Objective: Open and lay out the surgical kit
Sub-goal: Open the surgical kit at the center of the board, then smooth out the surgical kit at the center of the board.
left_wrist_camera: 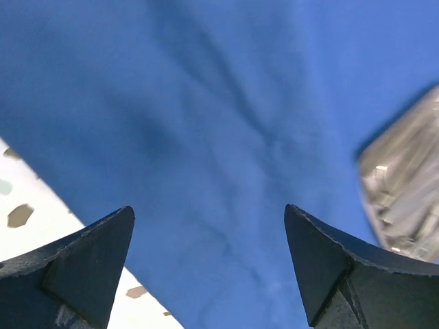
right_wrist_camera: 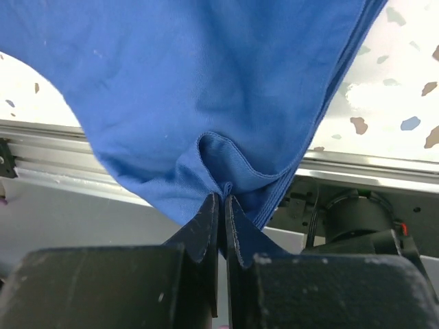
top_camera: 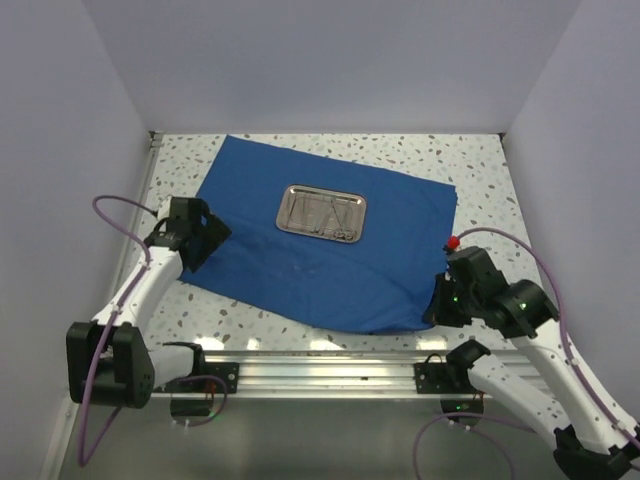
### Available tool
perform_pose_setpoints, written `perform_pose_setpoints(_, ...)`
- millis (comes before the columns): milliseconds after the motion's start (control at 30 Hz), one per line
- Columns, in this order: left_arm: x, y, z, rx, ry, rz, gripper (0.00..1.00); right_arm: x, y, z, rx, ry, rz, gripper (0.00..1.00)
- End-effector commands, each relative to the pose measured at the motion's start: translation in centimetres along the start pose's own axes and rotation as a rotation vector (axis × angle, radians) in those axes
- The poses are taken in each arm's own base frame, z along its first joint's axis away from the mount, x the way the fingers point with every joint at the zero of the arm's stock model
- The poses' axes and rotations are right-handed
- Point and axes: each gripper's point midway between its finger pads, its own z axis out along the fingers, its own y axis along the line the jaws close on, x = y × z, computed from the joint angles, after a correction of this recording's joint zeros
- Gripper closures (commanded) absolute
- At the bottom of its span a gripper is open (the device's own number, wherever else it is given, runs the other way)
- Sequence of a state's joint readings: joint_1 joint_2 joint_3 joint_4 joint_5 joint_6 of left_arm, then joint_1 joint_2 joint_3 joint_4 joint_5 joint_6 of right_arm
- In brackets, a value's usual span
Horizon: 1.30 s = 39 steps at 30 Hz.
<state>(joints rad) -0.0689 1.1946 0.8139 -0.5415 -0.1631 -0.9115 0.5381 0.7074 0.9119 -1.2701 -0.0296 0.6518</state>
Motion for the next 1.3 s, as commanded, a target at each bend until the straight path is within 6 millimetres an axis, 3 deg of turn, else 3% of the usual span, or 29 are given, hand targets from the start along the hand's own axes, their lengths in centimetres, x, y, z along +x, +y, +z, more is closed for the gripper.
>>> perform_pose_setpoints(0,1.5,2.5,1.6,-0.116,0.016,-0.053,0.05,4.5,-3.6,-2.0,0.12,0.152,-0.025,1.0)
perform_pose_setpoints(67,1.5,3.5,1.9,-0.159,0.003,-0.042,0.05,5.7,-3.9,-2.3,0.124,0.211,-0.03,0.98)
perform_pose_setpoints(100,1.5,3.7,2.0,-0.17,0.001,-0.034,0.05,6.2,-3.9,-2.4,0.121,0.233,-0.025,0.88)
perform_pose_setpoints(133,1.6,4.1,2.3,-0.19,0.003,-0.027,0.05,6.6,-3.9,-2.6,0.118,0.251,-0.02,0.46)
perform_pose_setpoints(167,1.7,4.2,2.5,-0.197,0.007,-0.022,0.05,6.8,-3.9,-2.7,0.102,0.239,-0.02,0.29)
perform_pose_setpoints(200,1.9,4.5,2.7,-0.209,0.016,-0.013,0.06,6.7,-3.8,-2.9,0.087,0.227,-0.022,0.02)
perform_pose_setpoints(333,3.2,5.5,3.3,-0.24,0.061,0.019,0.08,5.2,-2.2,-4.6,0.005,0.142,-0.024,0.02)
perform_pose_setpoints(433,4.2,6.6,3.1,-0.261,0.088,0.04,0.1,1.2,-0.3,-7.1,-0.062,-0.059,0.029,0.01)
perform_pose_setpoints(500,5.2,7.6,3.1,-0.266,0.104,0.051,0.12,-2.1,-0.1,-7.2,-0.029,-0.194,0.07,0.02)
perform_pose_setpoints(567,6.7,8.4,3.3,-0.264,0.144,0.055,0.17,-5.0,1.5,-5.1,-0.016,-0.218,0.117,0.02)
perform_pose_setpoints(633,7.8,8.7,3.3,-0.258,0.178,0.059,0.19,-6.2,3.0,-1.2,0.022,-0.129,0.122,0.02)
perform_pose_setpoints(667,8.2,8.9,3.4,-0.263,0.191,0.062,0.21,-7.7,4.1,0.1,0.013,-0.149,0.13,0.02)
perform_pose_setpoints(800,9.9,9.2,4.0,-0.249,0.245,0.116,0.26,-13.0,3.8,4.5,0.154,-0.17,0.157,0.02)
perform_pose_setpoints(833,10.4,8.8,4.5,-0.215,0.265,0.115,0.28,-13.9,3.6,5.2,0.157,-0.16,0.153,0.02)
perform_pose_setpoints(900,12.2,9.9,5.1,-0.234,0.328,0.143,0.46,-16.5,1.4,7.2,0.198,-0.146,0.245,0.02)
perform_pose_setpoints(933,12.8,10.0,5.3,-0.218,0.356,0.153,0.66,-18.0,-0.6,8.3,0.217,-0.139,0.307,0.02)
perform_pose_setpoints(1000,13.6,10.0,5.2,-0.204,0.393,0.16,0.84,-19.8,-2.7,8.6,0.252,-0.16,0.348,0.02)
perform_pose_setpoints(1033,13.8,10.2,4.9,-0.204,0.406,0.167,1.0,-21.0,-4.9,8.7,0.308,-0.187,0.389,0.02)
perform_pose_setpoints(1100,13.4,9.5,4.1,-0.174,0.394,0.179,1.0,-22.3,-7.3,9.4,0.382,-0.188,0.423,0.02)
perform_pose_setpoints(1167,13.3,10.1,2.9,-0.201,0.401,0.181,1.0,-23.6,-9.6,9.8,0.432,-0.207,0.462,0.02)
perform_pose_setpoints(1267,13.7,8.7,1.2,-0.119,0.421,0.156,1.0,-25.4,-11.0,11.8,0.475,-0.194,0.48,0.02)
